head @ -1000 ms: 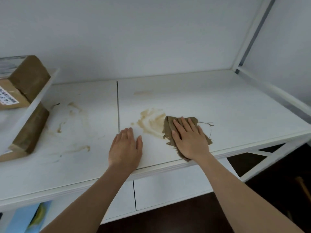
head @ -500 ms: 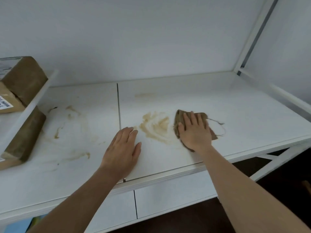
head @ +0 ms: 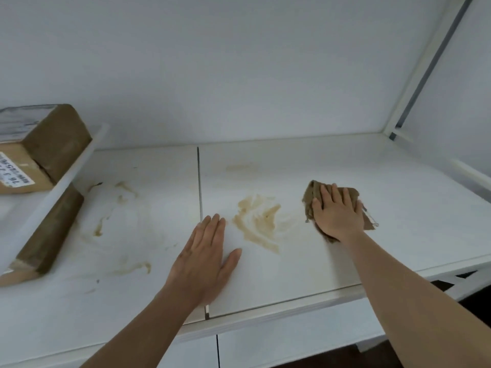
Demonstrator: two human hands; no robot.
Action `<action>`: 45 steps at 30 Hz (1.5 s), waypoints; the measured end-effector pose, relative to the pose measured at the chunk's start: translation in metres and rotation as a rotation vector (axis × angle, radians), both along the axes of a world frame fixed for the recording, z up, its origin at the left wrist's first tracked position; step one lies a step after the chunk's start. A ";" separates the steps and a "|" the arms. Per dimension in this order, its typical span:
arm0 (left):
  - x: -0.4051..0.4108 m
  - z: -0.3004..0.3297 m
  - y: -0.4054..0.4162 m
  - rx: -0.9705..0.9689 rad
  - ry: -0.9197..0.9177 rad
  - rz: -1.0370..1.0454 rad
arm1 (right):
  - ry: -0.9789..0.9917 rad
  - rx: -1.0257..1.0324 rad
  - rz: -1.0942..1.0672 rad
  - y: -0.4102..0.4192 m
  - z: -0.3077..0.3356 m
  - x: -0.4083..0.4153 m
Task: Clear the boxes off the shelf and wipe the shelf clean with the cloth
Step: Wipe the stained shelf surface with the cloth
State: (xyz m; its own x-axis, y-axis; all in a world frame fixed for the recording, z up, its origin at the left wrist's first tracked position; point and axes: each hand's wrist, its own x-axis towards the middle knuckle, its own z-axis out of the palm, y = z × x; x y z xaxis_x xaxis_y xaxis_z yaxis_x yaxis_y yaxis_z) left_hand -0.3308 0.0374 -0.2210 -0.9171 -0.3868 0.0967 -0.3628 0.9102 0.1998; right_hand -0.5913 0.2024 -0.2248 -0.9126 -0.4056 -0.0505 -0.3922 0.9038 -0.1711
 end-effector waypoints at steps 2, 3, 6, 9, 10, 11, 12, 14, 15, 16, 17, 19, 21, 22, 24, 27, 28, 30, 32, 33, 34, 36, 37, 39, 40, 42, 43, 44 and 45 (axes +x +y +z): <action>-0.001 -0.004 -0.004 0.005 0.008 0.016 | 0.001 -0.005 0.048 -0.025 0.000 0.004; -0.001 -0.006 -0.005 0.004 0.009 0.020 | 0.009 -0.010 0.092 -0.036 0.000 0.010; -0.001 -0.004 -0.004 0.020 0.001 0.042 | 0.006 -0.031 0.242 -0.055 0.000 0.036; -0.001 -0.002 -0.003 0.047 0.002 0.112 | 0.024 -0.038 0.389 -0.048 -0.001 0.059; -0.001 -0.002 -0.002 0.055 0.016 0.133 | 0.024 -0.040 0.430 -0.040 -0.001 0.060; -0.001 -0.002 -0.002 0.067 0.033 0.151 | 0.018 -0.038 0.454 -0.031 0.000 0.057; -0.001 -0.001 -0.001 0.091 0.053 0.171 | 0.016 -0.030 0.456 -0.023 0.001 0.051; -0.002 0.001 0.000 0.149 0.099 0.227 | 0.031 -0.016 0.383 -0.012 0.001 0.032; -0.003 0.001 -0.001 0.160 0.118 0.248 | 0.031 -0.012 0.323 -0.012 0.001 0.021; -0.004 0.001 -0.001 0.154 0.130 0.258 | 0.021 -0.007 0.265 -0.015 0.001 0.012; -0.004 0.001 -0.002 0.141 0.128 0.256 | 0.010 -0.002 0.220 -0.021 0.001 0.005; -0.005 -0.002 -0.004 0.128 0.110 0.247 | 0.001 0.004 0.166 -0.039 0.000 -0.004; -0.006 -0.003 -0.005 0.127 0.098 0.247 | -0.004 0.002 0.159 -0.059 0.001 -0.005; -0.006 -0.004 -0.006 0.127 0.093 0.246 | -0.009 -0.001 0.175 -0.067 0.001 -0.002; -0.005 -0.004 -0.007 0.117 0.091 0.240 | -0.016 -0.006 0.253 -0.082 0.000 0.012; -0.004 -0.004 -0.006 0.103 0.091 0.246 | 0.007 -0.035 0.395 -0.086 -0.002 0.045; -0.004 -0.003 -0.006 0.100 0.091 0.248 | 0.014 -0.044 0.439 -0.082 -0.002 0.054; -0.005 -0.003 -0.004 0.087 0.092 0.248 | 0.020 -0.046 0.527 -0.066 0.000 0.064; -0.005 -0.003 -0.002 0.085 0.103 0.242 | 0.015 -0.047 0.579 -0.047 0.001 0.064; -0.004 -0.004 -0.001 0.085 0.106 0.239 | 0.014 -0.044 0.573 -0.038 0.002 0.059; -0.004 -0.003 -0.001 0.087 0.114 0.236 | 0.019 -0.040 0.538 -0.033 0.003 0.051; -0.003 -0.003 -0.001 0.100 0.142 0.230 | 0.029 -0.024 0.411 -0.032 0.003 0.031; -0.003 -0.003 -0.002 0.112 0.150 0.227 | 0.027 -0.016 0.344 -0.037 0.002 0.022; -0.003 -0.003 -0.003 0.140 0.151 0.221 | 0.012 -0.002 0.252 -0.053 0.000 0.010; -0.004 -0.004 -0.004 0.150 0.159 0.218 | 0.003 -0.002 0.228 -0.063 -0.001 0.007; -0.004 -0.006 -0.007 0.153 0.157 0.207 | -0.015 -0.008 0.216 -0.080 -0.001 0.010; -0.005 -0.007 -0.008 0.148 0.147 0.202 | -0.024 -0.010 0.228 -0.086 -0.001 0.015; -0.004 -0.008 -0.008 0.141 0.143 0.200 | -0.032 -0.011 0.249 -0.090 0.000 0.023; -0.004 -0.009 -0.009 0.135 0.142 0.198 | -0.033 -0.014 0.280 -0.092 0.000 0.031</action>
